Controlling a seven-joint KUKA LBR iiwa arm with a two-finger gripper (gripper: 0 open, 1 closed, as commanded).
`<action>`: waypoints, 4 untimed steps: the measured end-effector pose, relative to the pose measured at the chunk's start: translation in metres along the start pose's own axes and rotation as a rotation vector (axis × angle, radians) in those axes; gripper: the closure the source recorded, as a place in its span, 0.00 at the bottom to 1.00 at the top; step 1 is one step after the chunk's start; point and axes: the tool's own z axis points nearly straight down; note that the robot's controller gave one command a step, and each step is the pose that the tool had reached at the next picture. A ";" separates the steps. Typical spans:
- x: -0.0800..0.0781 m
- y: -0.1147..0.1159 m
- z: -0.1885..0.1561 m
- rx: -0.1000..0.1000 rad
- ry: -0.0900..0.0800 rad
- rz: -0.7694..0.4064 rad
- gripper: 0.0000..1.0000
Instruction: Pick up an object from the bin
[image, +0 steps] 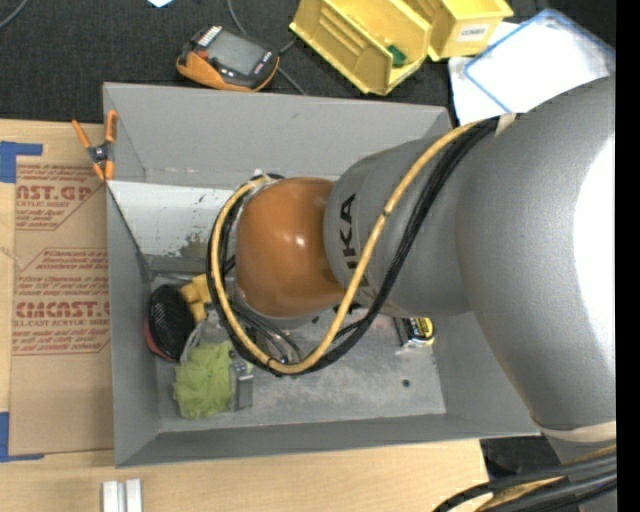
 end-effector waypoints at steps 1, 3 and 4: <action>0.013 0.021 0.047 -0.004 0.014 -0.384 0.00; 0.009 0.036 0.076 -0.006 -0.006 -0.722 1.00; 0.009 0.036 0.076 -0.006 -0.006 -0.722 1.00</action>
Offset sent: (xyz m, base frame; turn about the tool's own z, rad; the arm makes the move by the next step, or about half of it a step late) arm -0.0116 0.0087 -0.0772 -0.3633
